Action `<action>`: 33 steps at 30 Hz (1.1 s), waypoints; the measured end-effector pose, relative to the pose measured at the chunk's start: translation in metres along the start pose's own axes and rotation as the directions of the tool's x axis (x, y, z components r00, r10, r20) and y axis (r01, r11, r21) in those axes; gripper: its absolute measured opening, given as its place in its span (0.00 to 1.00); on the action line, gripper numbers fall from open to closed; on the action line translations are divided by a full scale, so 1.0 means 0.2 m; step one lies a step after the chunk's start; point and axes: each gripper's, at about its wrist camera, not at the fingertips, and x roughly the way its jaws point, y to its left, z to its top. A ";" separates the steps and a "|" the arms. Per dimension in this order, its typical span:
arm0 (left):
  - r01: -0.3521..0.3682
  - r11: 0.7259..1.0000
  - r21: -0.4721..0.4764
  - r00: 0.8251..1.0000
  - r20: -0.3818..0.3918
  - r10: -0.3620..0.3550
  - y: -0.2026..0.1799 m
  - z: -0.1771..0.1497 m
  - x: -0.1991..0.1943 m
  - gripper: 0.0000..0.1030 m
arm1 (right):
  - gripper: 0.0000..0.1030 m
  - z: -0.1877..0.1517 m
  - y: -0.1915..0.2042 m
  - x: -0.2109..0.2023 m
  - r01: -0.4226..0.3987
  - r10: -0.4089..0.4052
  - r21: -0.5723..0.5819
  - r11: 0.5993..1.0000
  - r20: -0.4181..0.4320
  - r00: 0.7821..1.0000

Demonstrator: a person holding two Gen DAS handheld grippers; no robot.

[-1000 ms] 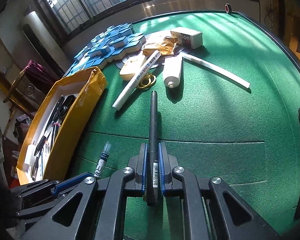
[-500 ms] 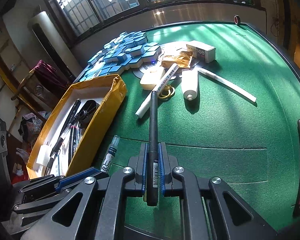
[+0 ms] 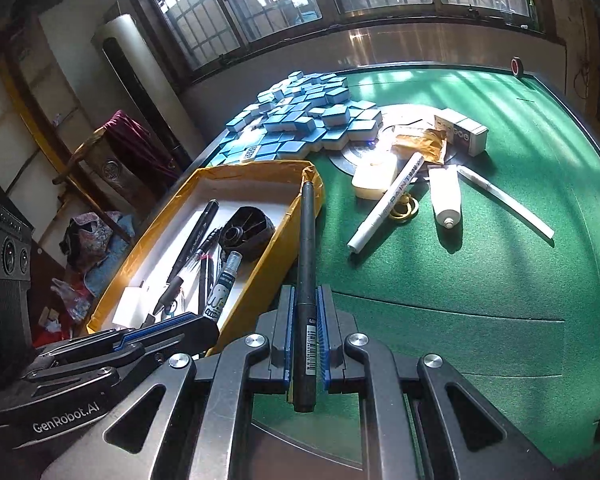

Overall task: Organize objects
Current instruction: 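Carry the clear pen with the left tool while the right tool carries the black pen over the tray, then open both tools to drop the two pens into the tray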

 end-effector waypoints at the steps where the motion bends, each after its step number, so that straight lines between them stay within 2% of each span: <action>1: -0.006 1.000 -0.010 1.000 0.010 0.006 0.03 0.01 -0.02 0.12 | 0.09 0.00 0.02 0.01 -0.007 0.007 -0.008 1.000 -0.003 1.000; 13: -0.099 0.984 -0.149 0.991 0.077 0.111 0.42 0.10 -0.16 0.12 | 0.09 -0.03 0.27 0.18 -0.088 0.080 -0.094 0.992 -0.081 0.993; 19: -0.130 0.976 -0.178 0.985 0.088 0.147 0.58 0.17 -0.17 0.12 | 0.09 -0.03 0.38 0.28 -0.106 0.090 -0.126 0.986 -0.127 0.988; 26: -0.170 0.967 -0.192 0.983 0.039 0.181 0.74 0.22 -0.06 0.12 | 0.09 -0.04 0.43 0.39 -0.104 0.080 -0.143 0.984 -0.169 0.982; 33: -0.192 0.964 -0.183 0.981 -0.001 0.196 0.78 0.23 0.02 0.13 | 0.09 -0.04 0.43 0.42 -0.078 0.051 -0.146 0.986 -0.180 0.982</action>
